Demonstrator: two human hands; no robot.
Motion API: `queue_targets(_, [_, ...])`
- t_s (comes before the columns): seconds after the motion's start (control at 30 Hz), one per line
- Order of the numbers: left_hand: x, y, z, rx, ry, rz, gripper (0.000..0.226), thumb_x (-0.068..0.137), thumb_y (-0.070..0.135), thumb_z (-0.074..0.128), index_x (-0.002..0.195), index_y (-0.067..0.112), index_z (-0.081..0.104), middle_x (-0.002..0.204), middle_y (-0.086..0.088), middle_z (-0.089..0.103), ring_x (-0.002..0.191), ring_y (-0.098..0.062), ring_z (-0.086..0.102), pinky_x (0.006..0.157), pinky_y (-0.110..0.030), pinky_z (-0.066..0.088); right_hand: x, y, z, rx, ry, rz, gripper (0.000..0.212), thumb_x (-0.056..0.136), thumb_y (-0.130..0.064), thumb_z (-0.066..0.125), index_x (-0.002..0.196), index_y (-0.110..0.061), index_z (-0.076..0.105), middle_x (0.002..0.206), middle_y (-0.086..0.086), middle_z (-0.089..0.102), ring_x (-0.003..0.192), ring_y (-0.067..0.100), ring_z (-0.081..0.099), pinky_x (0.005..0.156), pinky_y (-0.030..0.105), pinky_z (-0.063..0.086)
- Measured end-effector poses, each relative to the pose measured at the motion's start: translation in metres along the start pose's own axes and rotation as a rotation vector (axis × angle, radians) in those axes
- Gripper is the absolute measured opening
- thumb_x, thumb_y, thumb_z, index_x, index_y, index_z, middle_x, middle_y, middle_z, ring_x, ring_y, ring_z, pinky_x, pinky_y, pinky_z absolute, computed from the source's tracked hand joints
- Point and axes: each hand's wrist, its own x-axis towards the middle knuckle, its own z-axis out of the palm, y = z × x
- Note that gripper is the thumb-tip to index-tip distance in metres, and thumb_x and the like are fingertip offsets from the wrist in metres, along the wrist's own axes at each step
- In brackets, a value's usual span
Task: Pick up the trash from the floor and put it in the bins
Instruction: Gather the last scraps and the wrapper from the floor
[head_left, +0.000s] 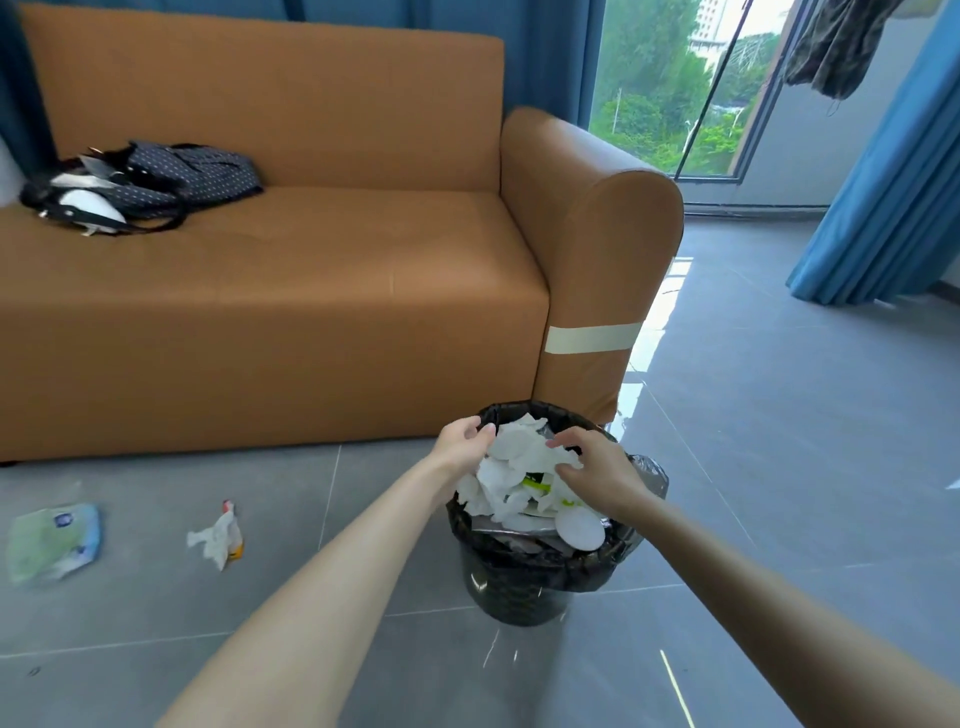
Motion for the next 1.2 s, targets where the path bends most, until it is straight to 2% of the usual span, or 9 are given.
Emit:
queue_targets(0.13, [0.000, -0.002, -0.011, 0.031, 0.043, 0.002, 0.048, 0.100, 0.018, 0.042, 0.146, 0.008, 0.032, 0.151, -0.008, 0.034, 0.120, -0.018, 0.051, 0.096, -0.028, 0.042, -0.014, -0.010, 0.024, -0.147, -0.150, -0.237, 0.036, 0.095, -0.022, 0.053, 0.129, -0.031, 0.053, 0.149, -0.003, 0.035, 0.135, 0.020, 0.034, 0.108, 0.034, 0.035])
queue_targets(0.2, [0.002, -0.009, -0.016, 0.015, 0.071, -0.009, 0.045, 0.100, 0.016, 0.043, 0.144, 0.008, 0.035, 0.150, -0.009, 0.036, 0.130, -0.021, 0.044, 0.106, -0.031, 0.036, -0.018, -0.011, 0.041, -0.268, -0.257, -0.285, 0.044, 0.097, -0.028, 0.048, 0.139, -0.039, 0.041, 0.157, -0.006, 0.018, 0.143, 0.023, 0.017, 0.112, 0.044, 0.030])
queue_targets(0.33, [0.004, -0.019, -0.022, -0.027, 0.109, -0.027, 0.043, 0.100, 0.012, 0.042, 0.142, 0.006, 0.038, 0.148, -0.011, 0.038, 0.136, -0.023, 0.036, 0.111, -0.033, 0.031, -0.011, -0.013, 0.062, -0.492, -0.376, -0.243, 0.047, 0.102, -0.033, 0.032, 0.145, -0.049, 0.020, 0.160, -0.011, -0.008, 0.147, 0.030, -0.011, 0.113, 0.065, 0.007])
queue_targets(0.53, [0.016, -0.027, -0.027, -0.113, 0.104, -0.052, 0.042, 0.099, 0.012, 0.044, 0.140, 0.006, 0.040, 0.144, -0.011, 0.043, 0.133, -0.021, 0.041, 0.114, -0.035, 0.031, 0.017, -0.005, 0.077, -0.531, -0.485, -0.068, 0.044, 0.103, -0.039, 0.024, 0.145, -0.049, 0.020, 0.159, -0.010, -0.015, 0.143, 0.037, -0.022, 0.109, 0.070, -0.006])
queue_targets(0.7, [0.026, -0.031, -0.026, -0.125, 0.085, -0.084, 0.042, 0.099, 0.015, 0.044, 0.140, 0.010, 0.040, 0.144, -0.007, 0.043, 0.132, -0.021, 0.043, 0.112, -0.034, 0.034, 0.034, 0.006, 0.092, -0.520, -0.612, 0.032, 0.046, 0.103, -0.036, 0.029, 0.144, -0.054, 0.018, 0.157, -0.015, -0.022, 0.143, 0.034, -0.025, 0.109, 0.071, -0.004])
queue_targets(0.9, [0.025, -0.028, -0.030, -0.079, 0.071, -0.094, 0.043, 0.100, 0.016, 0.041, 0.143, 0.011, 0.037, 0.148, -0.007, 0.038, 0.136, -0.021, 0.038, 0.112, -0.034, 0.033, 0.041, 0.007, 0.107, -0.669, -0.680, 0.048, 0.070, 0.099, -0.001, 0.031, 0.145, -0.052, 0.016, 0.156, -0.015, -0.024, 0.143, 0.033, -0.024, 0.105, 0.074, -0.001])
queue_targets(0.97, [0.020, -0.025, -0.033, -0.073, 0.084, -0.093, 0.043, 0.100, 0.017, 0.041, 0.143, 0.012, 0.038, 0.148, -0.005, 0.038, 0.135, -0.021, 0.039, 0.109, -0.034, 0.034, 0.046, 0.007, 0.104, -0.630, -0.651, 0.021, 0.062, 0.100, -0.011, 0.038, 0.143, -0.053, 0.023, 0.158, -0.015, -0.016, 0.144, 0.035, -0.020, 0.106, 0.075, 0.000])
queue_targets(1.07, [0.013, -0.019, -0.037, -0.068, 0.107, -0.107, 0.041, 0.100, 0.020, 0.041, 0.141, 0.015, 0.041, 0.148, -0.003, 0.038, 0.133, -0.022, 0.040, 0.107, -0.038, 0.035, 0.049, 0.004, 0.092, -0.550, -0.556, -0.038, 0.053, 0.092, -0.031, 0.056, 0.137, -0.051, 0.035, 0.161, -0.005, 0.004, 0.145, 0.041, -0.001, 0.110, 0.066, 0.016])
queue_targets(1.2, [0.000, 0.001, -0.045, -0.060, 0.107, -0.120, 0.039, 0.101, 0.020, 0.041, 0.139, 0.017, 0.042, 0.149, -0.003, 0.037, 0.133, -0.024, 0.040, 0.109, -0.042, 0.037, 0.043, -0.015, 0.061, -0.437, -0.434, -0.104, 0.060, 0.083, -0.029, 0.068, 0.136, -0.038, 0.042, 0.151, 0.002, 0.031, 0.133, 0.033, 0.034, 0.108, 0.044, 0.032])
